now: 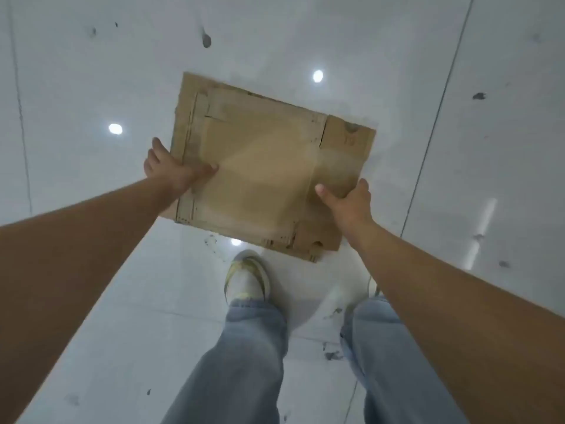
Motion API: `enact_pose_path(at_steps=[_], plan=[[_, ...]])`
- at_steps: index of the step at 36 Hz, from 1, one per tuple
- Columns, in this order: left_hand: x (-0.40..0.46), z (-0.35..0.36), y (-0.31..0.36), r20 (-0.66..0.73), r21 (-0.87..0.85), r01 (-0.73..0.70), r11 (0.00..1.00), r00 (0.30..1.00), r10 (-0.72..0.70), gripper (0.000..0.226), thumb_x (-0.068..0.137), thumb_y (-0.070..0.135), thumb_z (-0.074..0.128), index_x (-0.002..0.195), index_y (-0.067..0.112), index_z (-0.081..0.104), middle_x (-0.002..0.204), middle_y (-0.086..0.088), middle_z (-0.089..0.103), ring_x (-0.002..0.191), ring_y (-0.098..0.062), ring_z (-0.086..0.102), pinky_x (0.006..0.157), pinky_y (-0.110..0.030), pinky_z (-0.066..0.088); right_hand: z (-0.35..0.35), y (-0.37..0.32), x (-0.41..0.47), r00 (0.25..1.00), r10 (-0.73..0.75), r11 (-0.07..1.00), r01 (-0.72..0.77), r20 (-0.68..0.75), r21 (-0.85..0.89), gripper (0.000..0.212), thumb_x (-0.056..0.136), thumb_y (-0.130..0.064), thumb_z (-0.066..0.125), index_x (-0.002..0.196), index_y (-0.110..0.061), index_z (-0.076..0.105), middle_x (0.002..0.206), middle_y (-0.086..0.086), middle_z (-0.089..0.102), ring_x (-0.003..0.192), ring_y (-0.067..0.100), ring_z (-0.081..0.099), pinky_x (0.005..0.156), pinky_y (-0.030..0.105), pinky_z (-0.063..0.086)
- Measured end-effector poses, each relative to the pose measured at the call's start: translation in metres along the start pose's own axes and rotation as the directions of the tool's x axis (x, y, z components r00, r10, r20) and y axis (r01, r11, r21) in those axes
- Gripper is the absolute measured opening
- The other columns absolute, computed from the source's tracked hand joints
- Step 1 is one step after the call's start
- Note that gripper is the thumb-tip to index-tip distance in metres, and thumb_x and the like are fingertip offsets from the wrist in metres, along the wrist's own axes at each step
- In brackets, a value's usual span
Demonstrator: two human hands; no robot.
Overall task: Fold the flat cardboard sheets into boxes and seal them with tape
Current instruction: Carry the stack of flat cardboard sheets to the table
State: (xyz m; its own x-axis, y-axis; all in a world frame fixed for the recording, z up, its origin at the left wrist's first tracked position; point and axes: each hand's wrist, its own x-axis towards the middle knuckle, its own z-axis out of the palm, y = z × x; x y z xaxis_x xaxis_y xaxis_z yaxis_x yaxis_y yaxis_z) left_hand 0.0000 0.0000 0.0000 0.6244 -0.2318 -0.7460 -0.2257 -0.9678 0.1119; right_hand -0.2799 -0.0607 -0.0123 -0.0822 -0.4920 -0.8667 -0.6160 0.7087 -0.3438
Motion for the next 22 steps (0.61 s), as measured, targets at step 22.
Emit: enact_pose_path(at_steps=[22], plan=[[-0.006, -0.009, 0.003, 0.276, -0.179, 0.022, 0.984, 0.961, 0.029, 0.118, 0.021, 0.065, 0.088, 0.122, 0.013, 0.056, 0.114, -0.001, 0.065, 0.103, -0.024, 0.063, 0.09, -0.044, 0.052, -0.06, 0.013, 0.009, 0.949, 0.195, 0.866, -0.285, 0.246, 0.412, 0.049, 0.072, -0.021, 0.078, 0.117, -0.012, 0.061, 0.101, 0.003, 0.069, 0.086, 0.019, 0.066, 0.062, 0.029, 0.052]])
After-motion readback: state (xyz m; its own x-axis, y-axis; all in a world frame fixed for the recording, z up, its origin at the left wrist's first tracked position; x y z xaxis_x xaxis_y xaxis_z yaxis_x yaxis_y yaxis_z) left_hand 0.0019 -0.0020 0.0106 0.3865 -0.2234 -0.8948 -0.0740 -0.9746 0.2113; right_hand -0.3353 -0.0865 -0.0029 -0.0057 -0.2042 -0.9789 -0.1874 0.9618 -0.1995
